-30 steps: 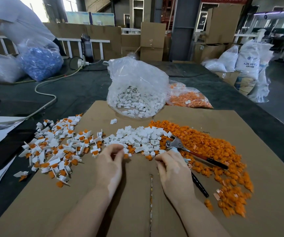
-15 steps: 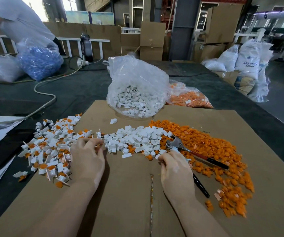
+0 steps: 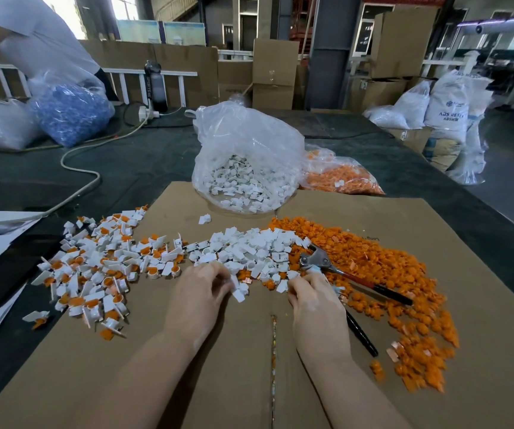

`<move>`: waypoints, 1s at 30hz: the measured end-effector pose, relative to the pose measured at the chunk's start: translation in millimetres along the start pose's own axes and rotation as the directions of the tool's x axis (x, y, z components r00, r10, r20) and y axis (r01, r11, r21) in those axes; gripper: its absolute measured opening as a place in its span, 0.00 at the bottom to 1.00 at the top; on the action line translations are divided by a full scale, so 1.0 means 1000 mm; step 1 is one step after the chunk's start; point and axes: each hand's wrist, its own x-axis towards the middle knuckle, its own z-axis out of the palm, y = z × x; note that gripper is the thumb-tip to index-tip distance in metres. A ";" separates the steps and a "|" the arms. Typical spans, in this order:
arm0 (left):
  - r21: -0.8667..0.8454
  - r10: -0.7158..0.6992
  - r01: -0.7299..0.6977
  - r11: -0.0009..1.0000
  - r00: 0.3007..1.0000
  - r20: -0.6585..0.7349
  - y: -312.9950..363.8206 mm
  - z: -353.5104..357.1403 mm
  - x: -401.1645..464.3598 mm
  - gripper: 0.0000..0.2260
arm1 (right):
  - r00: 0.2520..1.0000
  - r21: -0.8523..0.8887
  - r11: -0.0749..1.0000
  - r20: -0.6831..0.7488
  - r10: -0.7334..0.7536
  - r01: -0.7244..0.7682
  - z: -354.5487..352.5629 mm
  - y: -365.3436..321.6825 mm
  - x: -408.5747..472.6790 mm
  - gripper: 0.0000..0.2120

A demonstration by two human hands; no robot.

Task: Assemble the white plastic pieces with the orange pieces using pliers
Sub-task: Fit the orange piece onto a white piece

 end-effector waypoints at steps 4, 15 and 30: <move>-0.108 0.019 -0.015 0.994 0.999 0.037 0.012 0.008 -0.006 0.04 | 1.000 0.016 1.000 -0.018 -0.008 0.009 0.000 0.001 -0.001 0.21; -0.061 0.039 -0.032 0.998 0.992 0.122 0.018 0.015 -0.007 0.16 | 0.999 0.065 0.998 -0.035 -0.016 0.018 -0.004 -0.001 -0.002 0.14; -0.517 -0.022 0.108 0.849 0.985 0.168 0.036 0.004 -0.021 0.08 | 0.996 0.303 0.953 -0.075 0.049 -0.024 -0.009 0.000 -0.001 0.03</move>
